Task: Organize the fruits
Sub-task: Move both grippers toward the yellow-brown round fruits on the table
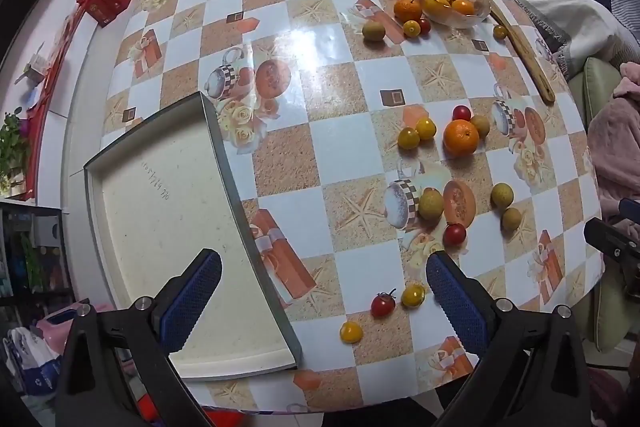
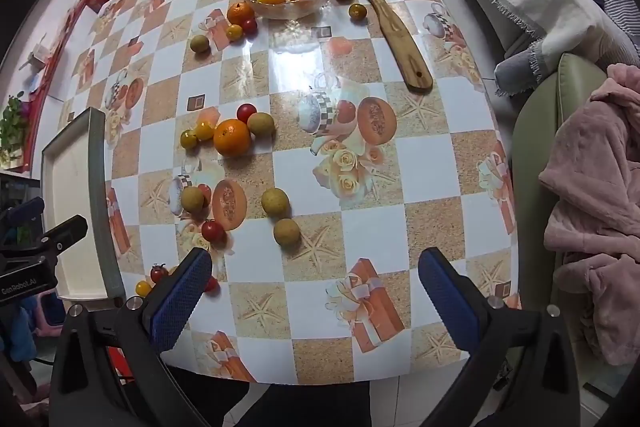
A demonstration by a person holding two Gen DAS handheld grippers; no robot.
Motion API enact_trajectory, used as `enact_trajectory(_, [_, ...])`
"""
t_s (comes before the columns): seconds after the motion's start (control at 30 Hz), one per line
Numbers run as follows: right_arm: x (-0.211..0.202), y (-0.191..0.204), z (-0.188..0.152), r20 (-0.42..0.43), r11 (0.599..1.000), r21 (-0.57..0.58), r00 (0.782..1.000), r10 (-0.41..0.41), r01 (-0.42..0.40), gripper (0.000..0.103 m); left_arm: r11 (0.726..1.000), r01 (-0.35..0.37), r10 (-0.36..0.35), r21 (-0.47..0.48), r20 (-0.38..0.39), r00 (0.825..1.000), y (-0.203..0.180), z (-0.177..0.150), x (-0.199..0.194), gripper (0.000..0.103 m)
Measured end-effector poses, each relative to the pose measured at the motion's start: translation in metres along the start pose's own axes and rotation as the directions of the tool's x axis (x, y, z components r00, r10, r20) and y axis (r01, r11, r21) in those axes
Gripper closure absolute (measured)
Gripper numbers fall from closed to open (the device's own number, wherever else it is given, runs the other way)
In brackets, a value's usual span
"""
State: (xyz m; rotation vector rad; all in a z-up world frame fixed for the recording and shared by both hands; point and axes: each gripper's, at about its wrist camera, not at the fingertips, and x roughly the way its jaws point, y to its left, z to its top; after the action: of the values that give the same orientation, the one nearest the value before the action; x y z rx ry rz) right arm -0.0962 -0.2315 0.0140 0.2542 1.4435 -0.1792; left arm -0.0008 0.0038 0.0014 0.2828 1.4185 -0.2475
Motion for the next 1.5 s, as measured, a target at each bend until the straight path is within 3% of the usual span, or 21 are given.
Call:
enact_trajectory(0.43, [0.001,-0.005,-0.002,-0.009,1.0,0.011,1.0,-0.003,0.003,0.0,1.0,-0.012,0.012,0.001,0.035,0.999,-0.008,0.001,0.001,0.0])
enact_trajectory(0.87, [0.012,-0.007,-0.011,-0.039,1.0,0.022,0.999,0.001,0.0,0.0,0.999,0.041,-0.039,0.029,-0.056,0.998,-0.01,0.001,0.006,0.0])
enact_trajectory(1.0, [0.016,-0.008,-0.012,-0.049,1.0,0.023,0.999,0.0,0.002,0.0,0.999,0.016,-0.013,0.041,-0.062,0.998,-0.01,0.0,0.01,0.0])
enact_trajectory(1.5, [0.063,-0.004,-0.027,-0.118,1.0,-0.014,0.993,0.0,-0.002,0.0,0.995,0.057,-0.049,0.087,-0.094,0.994,-0.055,0.01,0.069,0.0])
